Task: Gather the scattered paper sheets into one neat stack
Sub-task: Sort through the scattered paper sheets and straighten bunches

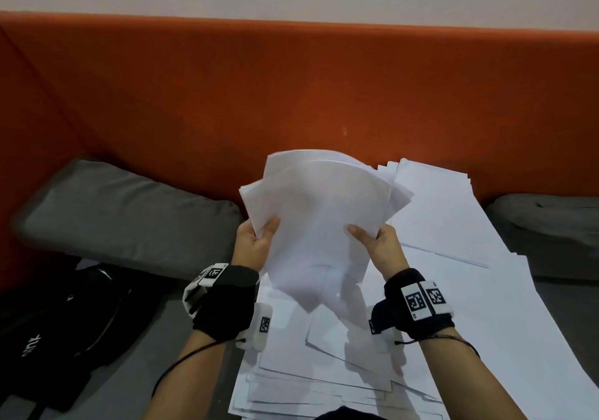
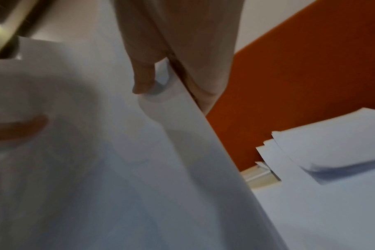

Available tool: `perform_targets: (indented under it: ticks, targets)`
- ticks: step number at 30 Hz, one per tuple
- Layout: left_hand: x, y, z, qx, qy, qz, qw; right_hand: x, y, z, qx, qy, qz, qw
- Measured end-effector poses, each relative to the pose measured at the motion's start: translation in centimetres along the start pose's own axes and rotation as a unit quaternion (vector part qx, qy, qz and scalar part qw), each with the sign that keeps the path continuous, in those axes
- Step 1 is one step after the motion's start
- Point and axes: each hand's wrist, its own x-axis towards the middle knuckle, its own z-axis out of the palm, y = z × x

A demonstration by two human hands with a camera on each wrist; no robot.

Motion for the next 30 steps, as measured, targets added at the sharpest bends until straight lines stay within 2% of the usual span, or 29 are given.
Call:
perform_targets:
  ticks: [5,8,13,15,17,19,22,25,27,30]
  targets:
    - [0.7,1.9,0.3,-0.021,-0.01,0.026,0.999,-0.1,-2.5,-0.5,0.07,0.009,-0.037,0.997]
    - [0.8,1.1,-0.3,-0.026,-0.019,0.009,0.999,-0.5,-1.5,-0.9,0.098,0.001,-0.032,0.995]
    - [0.0,0.1,0.2,0.01,-0.009,-0.035,0.999,-1.2,0.3,-0.2,0.035,0.016,0.002,0.999]
    - [0.2,0.9,0.6,-0.011,-0.003,-0.025,1.0,-1.3,-1.1,-0.2,0.051,0.037,-0.021,0.998]
    - [0.6,2.1,0.5,-0.035,-0.002,0.002,0.999,-1.3,-3.0,-0.5,0.083,0.021,-0.058,0.995]
    - [0.9,2.8,0.1,-0.051,-0.01,0.017,0.999,-1.4,-3.9,-0.9,0.1,0.0,-0.059,0.993]
    - [0.8,1.3,0.1,-0.025,-0.021,-0.027,0.999,-1.2,-1.5,-0.8,0.058,-0.015,0.021,0.998]
    - [-0.3,-2.0,0.6,0.055,-0.048,-0.11,0.991,-1.6,2.4,-0.2,-0.07,-0.041,0.11,0.991]
    - [-1.0,-3.8,0.6,0.088,-0.084,-0.156,0.98,-1.5,3.6,-0.3,-0.093,-0.02,0.123,0.988]
    - [-1.0,-5.2,0.4,0.131,-0.143,-0.161,0.968,-0.9,3.7,-1.5,-0.102,0.03,0.143,0.984]
